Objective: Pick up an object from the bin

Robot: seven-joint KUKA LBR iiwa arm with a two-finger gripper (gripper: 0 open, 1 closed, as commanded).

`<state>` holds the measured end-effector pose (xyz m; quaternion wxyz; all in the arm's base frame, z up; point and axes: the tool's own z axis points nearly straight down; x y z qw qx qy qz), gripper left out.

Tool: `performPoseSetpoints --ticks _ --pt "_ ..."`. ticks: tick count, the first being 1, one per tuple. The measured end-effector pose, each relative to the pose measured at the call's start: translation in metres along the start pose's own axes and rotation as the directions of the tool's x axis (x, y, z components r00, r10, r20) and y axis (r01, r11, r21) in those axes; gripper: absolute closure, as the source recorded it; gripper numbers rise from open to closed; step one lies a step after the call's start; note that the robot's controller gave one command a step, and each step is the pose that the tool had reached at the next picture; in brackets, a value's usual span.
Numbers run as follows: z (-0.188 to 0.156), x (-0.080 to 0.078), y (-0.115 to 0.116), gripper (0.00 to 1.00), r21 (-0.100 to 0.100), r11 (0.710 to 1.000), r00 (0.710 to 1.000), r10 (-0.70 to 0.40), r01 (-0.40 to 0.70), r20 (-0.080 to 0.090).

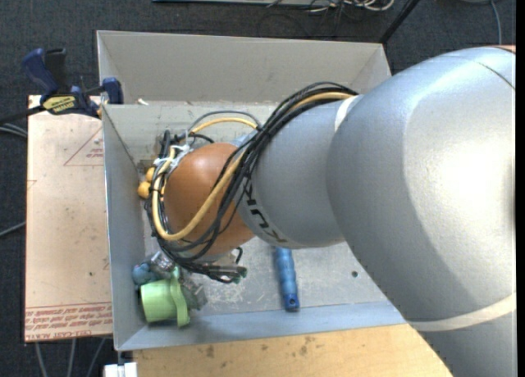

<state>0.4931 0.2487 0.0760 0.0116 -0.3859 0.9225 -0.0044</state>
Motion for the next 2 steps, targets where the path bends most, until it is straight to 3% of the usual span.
performPoseSetpoints --ticks 1,2 --pt "-0.119 0.006 -0.029 1.00 -0.013 1.000 1.000 -0.011 0.011 -0.007" --pt "-0.256 -0.021 -0.041 1.00 -0.013 0.997 0.997 -0.076 0.076 -0.004"
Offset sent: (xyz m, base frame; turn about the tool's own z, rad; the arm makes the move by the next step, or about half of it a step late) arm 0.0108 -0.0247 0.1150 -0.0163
